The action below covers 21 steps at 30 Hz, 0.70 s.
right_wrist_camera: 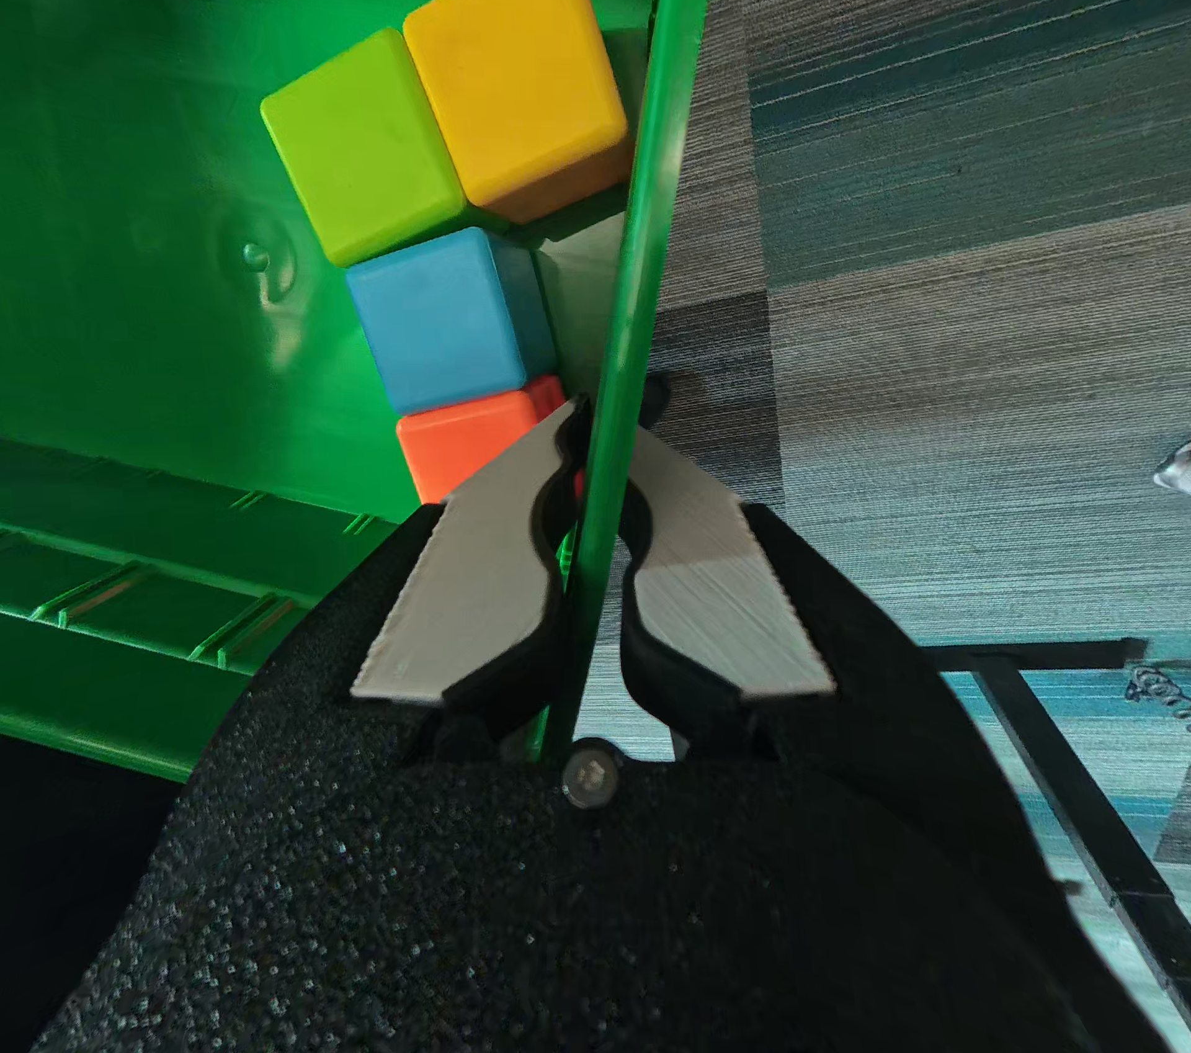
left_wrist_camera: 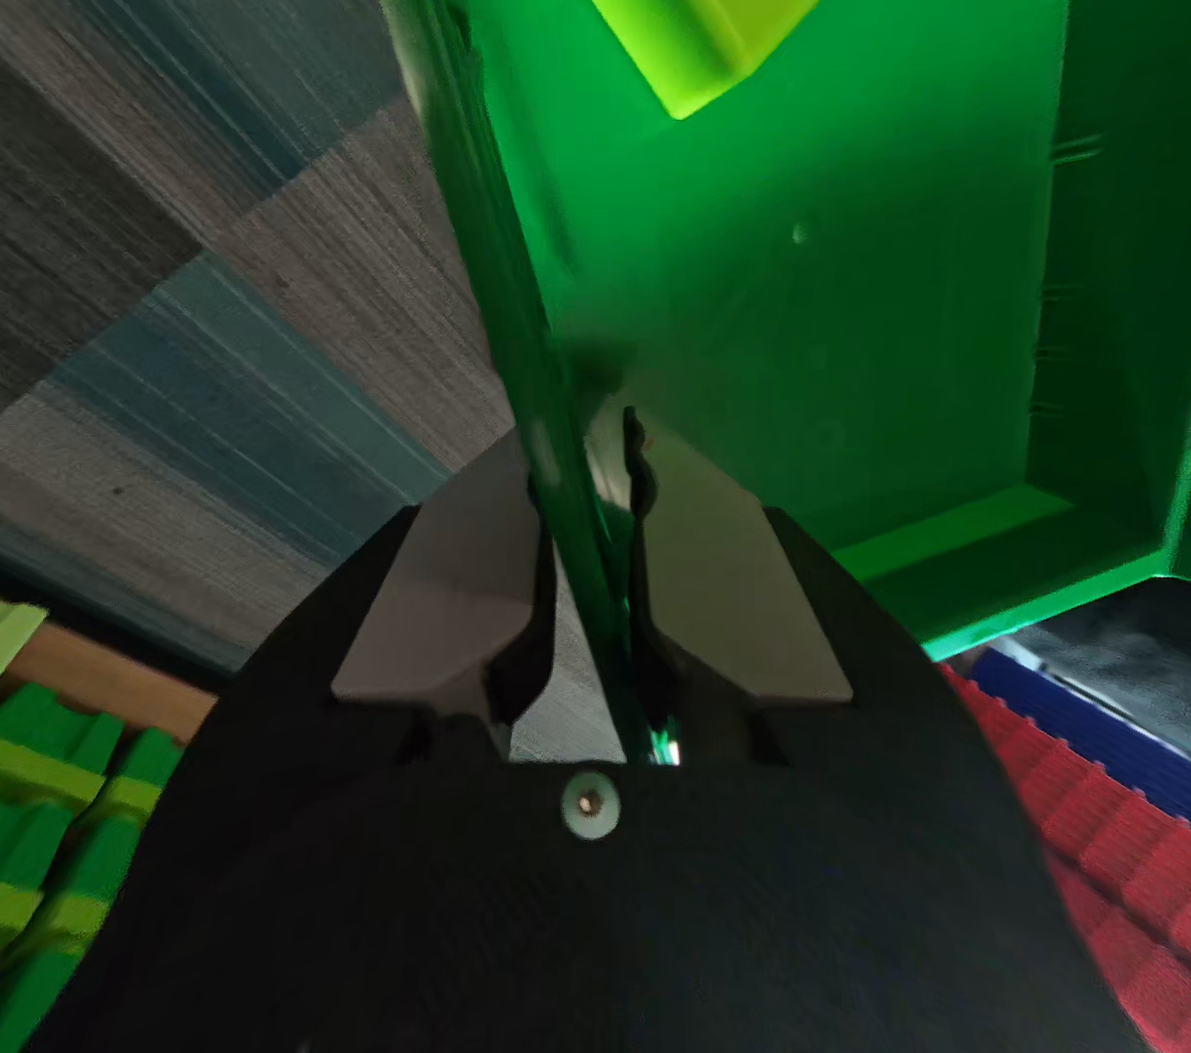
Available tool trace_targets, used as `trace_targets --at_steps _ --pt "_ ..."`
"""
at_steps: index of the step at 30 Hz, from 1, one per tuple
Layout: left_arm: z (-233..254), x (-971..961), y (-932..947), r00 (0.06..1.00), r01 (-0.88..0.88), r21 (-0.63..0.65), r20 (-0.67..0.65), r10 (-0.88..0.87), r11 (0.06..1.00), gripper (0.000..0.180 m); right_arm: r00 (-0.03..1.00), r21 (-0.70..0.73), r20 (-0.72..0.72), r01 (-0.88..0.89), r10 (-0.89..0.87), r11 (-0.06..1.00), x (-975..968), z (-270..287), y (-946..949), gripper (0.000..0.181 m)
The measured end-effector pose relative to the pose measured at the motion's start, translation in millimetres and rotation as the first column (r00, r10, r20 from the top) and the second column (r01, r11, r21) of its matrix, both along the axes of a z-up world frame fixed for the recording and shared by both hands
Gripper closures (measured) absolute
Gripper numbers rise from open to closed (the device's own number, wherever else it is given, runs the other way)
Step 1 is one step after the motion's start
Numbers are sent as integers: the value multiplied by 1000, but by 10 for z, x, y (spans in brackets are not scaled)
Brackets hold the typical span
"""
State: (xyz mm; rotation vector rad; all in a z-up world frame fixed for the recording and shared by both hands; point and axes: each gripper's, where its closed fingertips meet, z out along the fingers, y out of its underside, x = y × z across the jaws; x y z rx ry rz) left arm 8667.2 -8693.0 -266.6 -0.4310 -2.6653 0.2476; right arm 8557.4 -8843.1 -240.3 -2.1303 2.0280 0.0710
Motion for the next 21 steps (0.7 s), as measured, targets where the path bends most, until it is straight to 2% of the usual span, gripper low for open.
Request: trace_targets --at_steps 2,4,7,12,21 --pt "-43 -33 -89 995 -13 8 -97 14 1000 152 1000 -11 -16 14 -14 1000 22 -8 -1 180" --pt "-122 -29 -158 990 -9 8 -138 10 1000 153 999 -19 -33 29 -30 999 20 -26 -31 180" --pt "-281 33 -219 997 78 -9 -8 -78 997 178 998 -20 -49 49 -50 999 -28 -60 -82 180" --pt "-257 107 -553 990 120 -34 73 -117 992 178 996 -24 -8 94 -94 995 -113 -85 -262 173" --pt "-211 138 -1509 955 245 67 156 -253 967 179 980 98 58 184 -190 978 -290 -248 -965 168"
